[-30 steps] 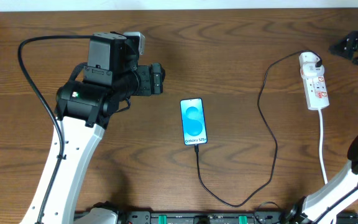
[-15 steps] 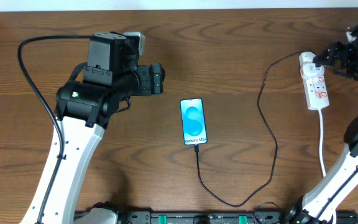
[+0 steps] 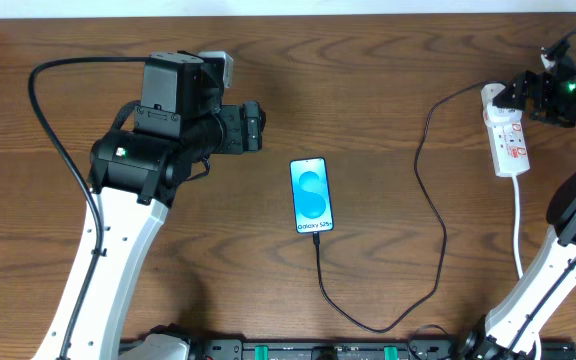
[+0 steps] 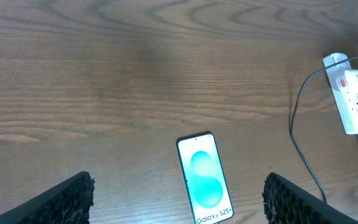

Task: Plug charger to phone and switch on socket
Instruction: 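Move the right gripper over the white power strip's socket switch, then press down the socket switch beside the charger with the right gripper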

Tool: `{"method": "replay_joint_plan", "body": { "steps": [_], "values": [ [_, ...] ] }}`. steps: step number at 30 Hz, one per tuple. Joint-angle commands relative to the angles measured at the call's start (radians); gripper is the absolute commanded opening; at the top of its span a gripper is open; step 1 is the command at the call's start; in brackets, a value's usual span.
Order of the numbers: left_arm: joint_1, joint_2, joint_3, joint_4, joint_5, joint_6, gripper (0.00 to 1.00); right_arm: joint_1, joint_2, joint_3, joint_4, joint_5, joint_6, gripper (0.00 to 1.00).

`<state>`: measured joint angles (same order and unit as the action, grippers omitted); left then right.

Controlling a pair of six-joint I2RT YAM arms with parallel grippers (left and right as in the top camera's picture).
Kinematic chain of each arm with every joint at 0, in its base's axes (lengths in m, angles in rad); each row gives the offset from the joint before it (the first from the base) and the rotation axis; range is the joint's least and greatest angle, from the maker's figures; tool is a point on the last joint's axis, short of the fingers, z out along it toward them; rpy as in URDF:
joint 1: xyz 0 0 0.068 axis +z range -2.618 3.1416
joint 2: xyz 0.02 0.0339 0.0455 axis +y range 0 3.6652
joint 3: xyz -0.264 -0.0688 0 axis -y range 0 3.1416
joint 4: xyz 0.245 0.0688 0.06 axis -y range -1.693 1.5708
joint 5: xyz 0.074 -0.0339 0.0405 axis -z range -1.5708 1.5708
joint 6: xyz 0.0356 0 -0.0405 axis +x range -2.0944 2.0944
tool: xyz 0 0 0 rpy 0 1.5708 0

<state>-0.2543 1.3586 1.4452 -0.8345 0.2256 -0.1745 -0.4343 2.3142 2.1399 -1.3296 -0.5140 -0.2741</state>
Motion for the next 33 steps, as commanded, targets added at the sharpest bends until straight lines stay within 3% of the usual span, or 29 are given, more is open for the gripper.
{"method": "replay_joint_plan", "body": {
  "steps": [1, 18, 33],
  "values": [
    [0.003, -0.006, -0.002, -0.003, -0.014, 0.022, 0.87, 0.006, 0.016, 0.004, 0.012, 0.045, -0.018, 0.99],
    [0.003, -0.006, -0.002, -0.003, -0.014, 0.022, 0.87, 0.034, 0.045, -0.040, 0.075, 0.045, 0.001, 0.99],
    [0.003, -0.006, -0.002, -0.003, -0.014, 0.022, 0.87, 0.048, 0.045, -0.256, 0.211, 0.014, 0.042, 0.99]
  ]
}}
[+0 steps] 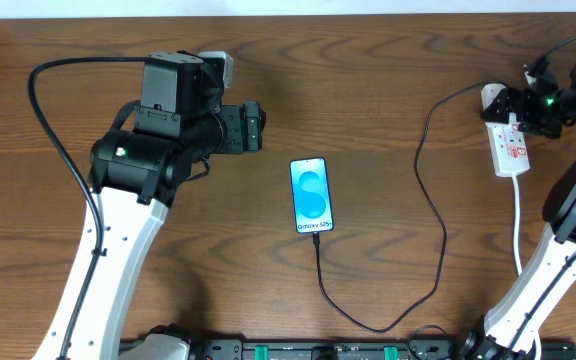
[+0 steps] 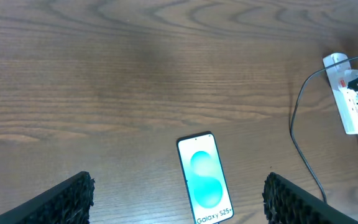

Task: Plug charger to phone and switch on socket
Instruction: 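Press down the socket switch beside the charger with the right gripper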

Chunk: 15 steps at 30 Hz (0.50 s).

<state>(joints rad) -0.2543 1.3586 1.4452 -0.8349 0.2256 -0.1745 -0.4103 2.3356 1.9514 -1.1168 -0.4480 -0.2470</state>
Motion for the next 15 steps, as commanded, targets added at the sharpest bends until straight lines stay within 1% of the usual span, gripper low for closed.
{"method": "replay_joint_plan", "body": {
  "steps": [1, 7, 12, 15],
  "values": [
    [0.003, -0.006, -0.002, -0.003, -0.014, 0.022, 0.87, 0.027, 0.023, -0.081, 0.008, -0.058, 0.015, 0.99],
    [0.003, -0.006, -0.002, -0.003, -0.014, 0.022, 0.87, 0.042, 0.023, -0.115, 0.025, -0.068, 0.042, 0.99],
    [0.003, -0.006, -0.002, -0.003, -0.014, 0.022, 0.87, 0.045, 0.023, -0.115, 0.029, -0.160, 0.042, 0.99],
    [0.003, -0.006, -0.002, -0.003, -0.014, 0.022, 0.87, 0.045, 0.023, -0.115, 0.038, -0.229, 0.014, 0.99]
  ]
}}
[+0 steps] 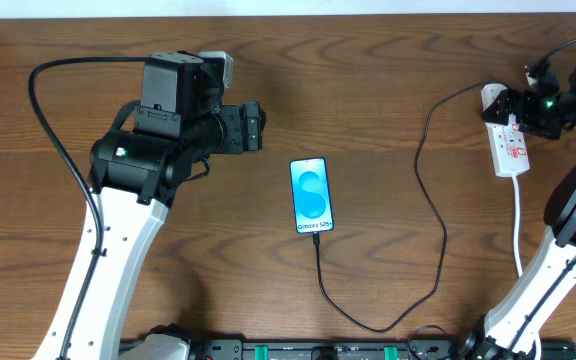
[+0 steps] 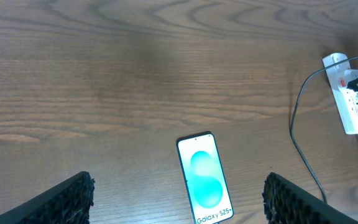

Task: Plug charger to phone and switch on socket
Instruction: 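Press down the socket switch beside the charger with the right gripper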

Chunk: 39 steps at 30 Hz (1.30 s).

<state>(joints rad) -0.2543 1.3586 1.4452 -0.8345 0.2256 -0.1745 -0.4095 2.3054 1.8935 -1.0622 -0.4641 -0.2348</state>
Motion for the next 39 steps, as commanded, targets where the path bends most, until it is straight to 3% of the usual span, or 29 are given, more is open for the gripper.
{"method": "replay_joint_plan", "body": {
  "steps": [1, 17, 26, 33, 39],
  "values": [
    [0.003, -0.006, -0.002, -0.003, -0.014, 0.022, 0.87, 0.045, 0.053, -0.057, -0.013, -0.229, 0.002, 0.99],
    [0.003, -0.006, -0.002, -0.003, -0.014, 0.022, 0.87, 0.045, 0.053, -0.057, -0.015, -0.324, 0.005, 0.99],
    [0.003, -0.006, -0.002, -0.003, -0.014, 0.022, 0.87, 0.040, 0.052, -0.055, -0.039, 0.226, 0.399, 0.99],
    [0.003, -0.006, -0.002, -0.003, -0.014, 0.022, 0.87, 0.033, 0.017, -0.054, -0.045, 0.256, 0.466, 0.99],
    [0.003, -0.006, -0.002, -0.003, -0.014, 0.022, 0.87, 0.031, -0.121, -0.051, -0.056, 0.256, 0.464, 0.99]
  ]
}}
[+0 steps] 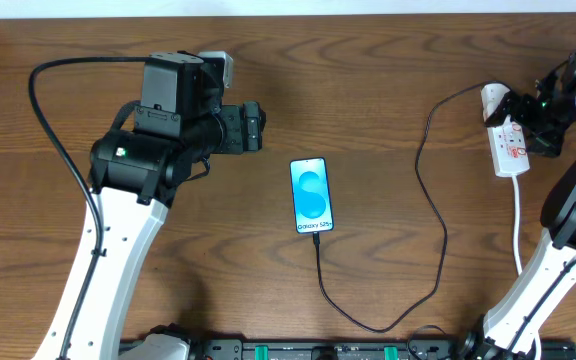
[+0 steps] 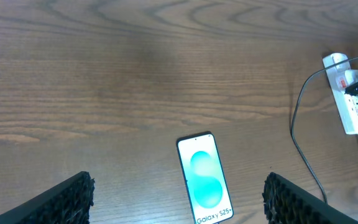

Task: Plug charger to phone and switch on socket
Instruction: 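Press down the socket switch beside the charger with the right gripper, then lift the right gripper up and away from the power strip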

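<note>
The phone [image 1: 311, 195] lies face up mid-table with its screen lit, also in the left wrist view [image 2: 205, 177]. A black cable [image 1: 436, 235] runs from its near end in a loop to a white plug [image 1: 492, 95] at the far end of the white power strip [image 1: 510, 150]. My right gripper [image 1: 535, 113] hovers at the strip's far right side, by its red-marked part; its jaws are too small to read. My left gripper [image 1: 254, 127] hangs open above the table left of the phone, its fingers [image 2: 67, 199] spread wide with nothing between them.
The strip's white lead [image 1: 518, 225] runs toward the near edge at the right. The right arm's white link [image 1: 543, 280] stands beside it. A black rail [image 1: 348, 350] lines the near edge. The table's far edge is just beyond the strip.
My right gripper has shifted slightly toward the strip's right side and turned a little. Phone, cable and left arm are as they were.
My right gripper was first by the strip's far end, right of the plug. Then it sat closer over the strip near the plug and stayed there. Now it is at the strip's right side. The left gripper stayed open and still throughout, and the phone stayed plugged in.
</note>
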Tool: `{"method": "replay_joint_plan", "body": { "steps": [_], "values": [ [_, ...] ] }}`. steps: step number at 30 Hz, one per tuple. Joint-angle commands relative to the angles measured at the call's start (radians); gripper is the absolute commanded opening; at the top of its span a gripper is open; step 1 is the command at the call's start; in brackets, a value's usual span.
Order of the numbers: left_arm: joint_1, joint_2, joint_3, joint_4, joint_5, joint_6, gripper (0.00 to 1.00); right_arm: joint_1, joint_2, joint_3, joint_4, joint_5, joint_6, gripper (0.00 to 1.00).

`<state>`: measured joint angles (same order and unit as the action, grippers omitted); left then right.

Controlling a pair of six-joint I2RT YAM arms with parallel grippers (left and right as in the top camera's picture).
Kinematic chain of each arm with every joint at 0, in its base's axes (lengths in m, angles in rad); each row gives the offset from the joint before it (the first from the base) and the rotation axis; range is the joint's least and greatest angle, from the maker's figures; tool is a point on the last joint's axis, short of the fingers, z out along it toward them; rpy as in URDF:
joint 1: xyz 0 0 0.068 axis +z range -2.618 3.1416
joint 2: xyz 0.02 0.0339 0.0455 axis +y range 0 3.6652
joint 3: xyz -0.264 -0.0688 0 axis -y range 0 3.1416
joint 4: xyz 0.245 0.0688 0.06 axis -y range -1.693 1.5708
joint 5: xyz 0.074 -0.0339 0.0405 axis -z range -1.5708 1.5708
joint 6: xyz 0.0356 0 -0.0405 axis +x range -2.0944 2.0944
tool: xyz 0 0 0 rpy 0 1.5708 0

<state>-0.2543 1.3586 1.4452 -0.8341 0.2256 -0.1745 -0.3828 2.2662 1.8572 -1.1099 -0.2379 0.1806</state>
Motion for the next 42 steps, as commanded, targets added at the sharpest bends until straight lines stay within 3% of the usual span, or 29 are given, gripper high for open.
{"method": "replay_joint_plan", "body": {
  "steps": [1, 21, 42],
  "values": [
    [0.003, -0.006, -0.002, -0.003, -0.014, 0.022, 0.87, 0.005, -0.106, -0.015, -0.013, 0.030, 0.047, 0.99],
    [0.003, -0.006, -0.002, -0.003, -0.014, 0.022, 0.87, 0.005, -0.831, -0.013, -0.045, -0.005, 0.040, 0.99],
    [0.003, -0.006, -0.002, -0.003, -0.014, 0.022, 0.87, 0.005, -0.906, -0.014, -0.055, 0.000, 0.040, 0.99]
  ]
}}
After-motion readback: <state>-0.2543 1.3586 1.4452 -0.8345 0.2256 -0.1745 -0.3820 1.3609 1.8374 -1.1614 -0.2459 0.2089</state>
